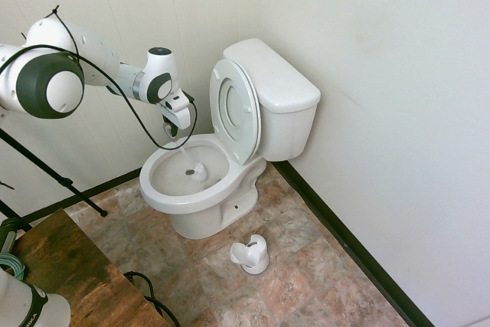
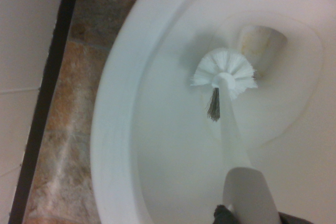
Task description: Clean the toilet
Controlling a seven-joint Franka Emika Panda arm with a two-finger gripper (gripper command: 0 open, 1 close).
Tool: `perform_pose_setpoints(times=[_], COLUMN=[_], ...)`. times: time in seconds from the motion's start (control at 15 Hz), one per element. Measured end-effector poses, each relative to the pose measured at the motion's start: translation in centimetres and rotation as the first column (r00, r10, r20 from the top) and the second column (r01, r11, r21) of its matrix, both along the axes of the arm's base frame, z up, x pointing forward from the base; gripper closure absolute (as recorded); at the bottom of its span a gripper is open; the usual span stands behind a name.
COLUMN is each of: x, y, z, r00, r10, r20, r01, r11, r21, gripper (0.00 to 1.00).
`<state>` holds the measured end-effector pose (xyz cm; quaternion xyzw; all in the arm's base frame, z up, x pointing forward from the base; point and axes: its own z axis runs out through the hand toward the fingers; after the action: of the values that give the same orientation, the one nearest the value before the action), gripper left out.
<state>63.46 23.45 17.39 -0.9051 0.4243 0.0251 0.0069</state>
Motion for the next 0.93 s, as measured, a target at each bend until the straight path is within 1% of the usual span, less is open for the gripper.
perform_pose_setpoints(times=[0.2,0.33,0.53,0.6,0.73,0.93], x=[-1.9,-2.3,-1.5,-1.0,1.0,4.1], y=[-2.2,-5.4,-11.0,-12.3,-13.5,-11.7], z=[-0.5,-1.9,-4.7,-5.5,-5.6,-4.0], r00=[0.999,0.999,0.994,0.992,0.992,0.994], r10=[0.021,-0.001,-0.055,-0.074,-0.104,-0.106], r20=[-0.029,-0.05,-0.093,-0.098,-0.078,-0.033], r01=[-0.021,0.0,0.055,0.074,0.105,0.107], r11=[1.0,1.0,0.998,0.997,0.994,0.994], r21=[-0.015,-0.025,-0.012,-0.001,0.021,0.031], gripper=[1.0,1.0,1.0,1.0,1.0,1.0])
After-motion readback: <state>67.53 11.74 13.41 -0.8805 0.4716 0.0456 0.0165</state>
